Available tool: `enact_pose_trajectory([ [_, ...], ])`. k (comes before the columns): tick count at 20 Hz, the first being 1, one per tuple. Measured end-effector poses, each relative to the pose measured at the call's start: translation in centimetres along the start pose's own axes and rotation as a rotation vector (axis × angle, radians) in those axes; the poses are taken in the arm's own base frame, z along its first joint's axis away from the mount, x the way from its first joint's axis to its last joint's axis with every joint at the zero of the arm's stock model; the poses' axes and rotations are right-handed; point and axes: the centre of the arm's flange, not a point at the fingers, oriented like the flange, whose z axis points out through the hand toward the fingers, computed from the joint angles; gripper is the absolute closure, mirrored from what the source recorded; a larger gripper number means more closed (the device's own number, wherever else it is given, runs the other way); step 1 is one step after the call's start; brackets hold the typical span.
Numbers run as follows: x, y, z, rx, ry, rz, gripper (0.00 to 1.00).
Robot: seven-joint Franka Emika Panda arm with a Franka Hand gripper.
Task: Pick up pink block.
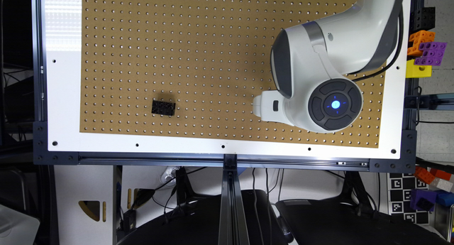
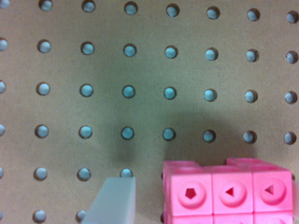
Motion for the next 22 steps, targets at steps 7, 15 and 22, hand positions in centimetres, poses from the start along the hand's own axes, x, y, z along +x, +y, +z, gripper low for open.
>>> enact_pose_trajectory([
  [7,-0.2,-0.6,-0.5,0.011,0.006,-0.008,0.00],
  [15,-0.2,-0.6,2.1,0.021,0.007,-0.007,0.00],
  [22,-0.2,-0.8,2.1,0.024,0.008,-0.008,1.00],
])
